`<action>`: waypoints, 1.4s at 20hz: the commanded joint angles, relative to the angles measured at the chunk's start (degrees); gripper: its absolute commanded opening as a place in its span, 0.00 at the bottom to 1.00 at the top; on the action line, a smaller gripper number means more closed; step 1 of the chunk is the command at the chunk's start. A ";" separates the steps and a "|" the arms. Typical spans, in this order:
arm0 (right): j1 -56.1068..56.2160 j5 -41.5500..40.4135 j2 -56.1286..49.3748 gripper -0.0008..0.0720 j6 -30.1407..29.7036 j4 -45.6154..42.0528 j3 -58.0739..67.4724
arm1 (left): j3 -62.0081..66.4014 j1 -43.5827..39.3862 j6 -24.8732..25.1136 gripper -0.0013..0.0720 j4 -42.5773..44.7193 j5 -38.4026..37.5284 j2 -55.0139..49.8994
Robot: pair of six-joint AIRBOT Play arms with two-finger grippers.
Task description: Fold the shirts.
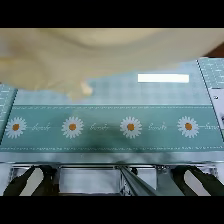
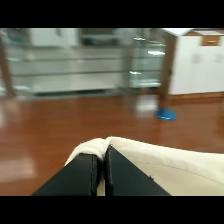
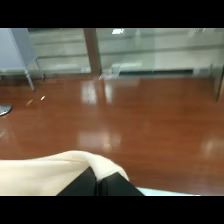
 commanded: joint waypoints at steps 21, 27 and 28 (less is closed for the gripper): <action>1.99 -13.05 -29.20 0.05 -6.73 4.28 -36.02 | -37.53 -22.80 -14.51 0.05 22.67 19.89 -24.44; 5.66 -15.82 -53.92 0.05 0.04 6.75 -16.48 | -35.89 -22.77 -20.46 0.05 13.81 31.01 -39.65; 5.95 -15.08 -56.26 0.05 1.22 6.75 -14.14 | -35.82 -22.77 -20.48 0.05 12.59 31.47 -40.92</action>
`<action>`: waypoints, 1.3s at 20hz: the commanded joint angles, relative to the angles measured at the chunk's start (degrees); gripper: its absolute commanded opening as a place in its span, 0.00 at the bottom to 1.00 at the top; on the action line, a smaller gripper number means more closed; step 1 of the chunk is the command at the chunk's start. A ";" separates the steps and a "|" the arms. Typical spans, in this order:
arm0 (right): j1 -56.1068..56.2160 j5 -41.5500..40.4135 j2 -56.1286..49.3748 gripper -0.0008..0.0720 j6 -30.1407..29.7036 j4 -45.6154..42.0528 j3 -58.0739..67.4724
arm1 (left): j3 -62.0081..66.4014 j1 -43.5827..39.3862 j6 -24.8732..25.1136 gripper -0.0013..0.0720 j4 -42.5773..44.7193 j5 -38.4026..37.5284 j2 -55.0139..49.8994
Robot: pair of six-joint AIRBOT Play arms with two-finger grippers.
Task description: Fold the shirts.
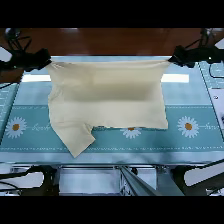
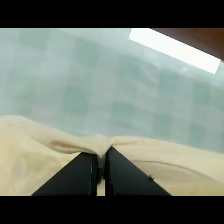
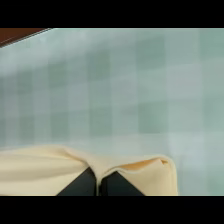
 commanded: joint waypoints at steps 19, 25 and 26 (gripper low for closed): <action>-1.11 26.16 -10.08 0.86 -0.96 -9.42 2.49 | 0.24 6.47 7.37 0.97 -1.97 -28.63 -10.91; -9.79 26.45 4.66 0.86 -0.92 -15.43 -11.47 | -10.58 18.80 10.14 0.97 3.37 -39.26 1.14; -11.23 22.49 8.98 0.86 -0.96 -14.71 -18.49 | -16.02 20.81 11.93 0.97 3.30 -37.62 4.70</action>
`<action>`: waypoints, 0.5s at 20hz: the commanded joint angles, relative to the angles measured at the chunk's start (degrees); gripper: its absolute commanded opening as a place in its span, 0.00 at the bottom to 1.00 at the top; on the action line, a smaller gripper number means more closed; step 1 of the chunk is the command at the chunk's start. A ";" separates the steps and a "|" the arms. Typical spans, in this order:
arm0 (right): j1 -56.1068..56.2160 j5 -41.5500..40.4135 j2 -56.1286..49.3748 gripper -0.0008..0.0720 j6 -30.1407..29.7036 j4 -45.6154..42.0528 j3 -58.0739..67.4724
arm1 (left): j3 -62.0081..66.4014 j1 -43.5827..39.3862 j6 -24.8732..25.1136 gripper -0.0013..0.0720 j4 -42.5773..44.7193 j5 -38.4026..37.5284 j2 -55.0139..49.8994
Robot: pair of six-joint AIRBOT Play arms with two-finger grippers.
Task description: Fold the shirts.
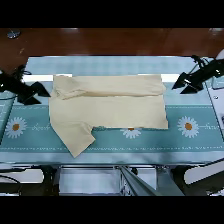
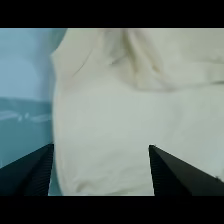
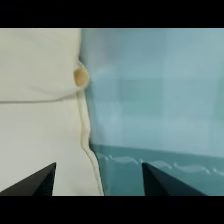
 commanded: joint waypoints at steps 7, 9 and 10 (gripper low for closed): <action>-5.25 -21.11 35.04 0.86 -9.18 17.94 -51.23 | -37.97 19.08 9.75 0.97 -6.78 3.32 25.59; -4.98 -21.31 37.68 0.86 -9.20 18.51 -55.32 | -43.17 18.80 10.71 0.97 -12.63 6.36 27.98; -4.96 -21.16 38.34 0.86 -9.66 18.67 -56.35 | -45.16 18.45 12.35 0.97 -15.63 6.93 28.04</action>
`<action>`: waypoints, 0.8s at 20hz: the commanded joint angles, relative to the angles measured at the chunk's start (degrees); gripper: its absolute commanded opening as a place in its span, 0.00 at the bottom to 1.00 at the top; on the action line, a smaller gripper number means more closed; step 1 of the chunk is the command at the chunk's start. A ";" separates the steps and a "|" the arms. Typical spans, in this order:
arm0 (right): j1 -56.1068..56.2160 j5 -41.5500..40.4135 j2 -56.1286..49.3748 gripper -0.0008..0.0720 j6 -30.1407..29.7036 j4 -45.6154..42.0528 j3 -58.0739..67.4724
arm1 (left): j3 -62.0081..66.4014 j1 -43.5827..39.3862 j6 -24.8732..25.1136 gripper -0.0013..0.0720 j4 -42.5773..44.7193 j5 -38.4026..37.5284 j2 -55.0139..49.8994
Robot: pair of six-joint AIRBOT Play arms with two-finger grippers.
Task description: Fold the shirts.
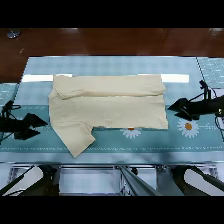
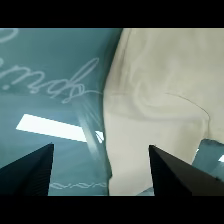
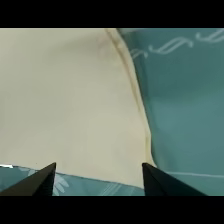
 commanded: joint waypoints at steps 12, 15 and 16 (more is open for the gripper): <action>-7.74 1.36 5.31 0.86 -0.61 6.97 -1.49 | -17.20 -14.29 10.95 0.85 -20.06 13.55 3.52; -13.16 5.33 5.29 0.86 2.54 -3.41 0.37 | -15.56 -15.58 11.21 0.05 -20.04 13.73 3.54; -13.46 6.23 5.25 0.86 4.22 -8.02 -0.31 | -14.91 -15.56 11.21 0.05 -20.04 13.46 3.54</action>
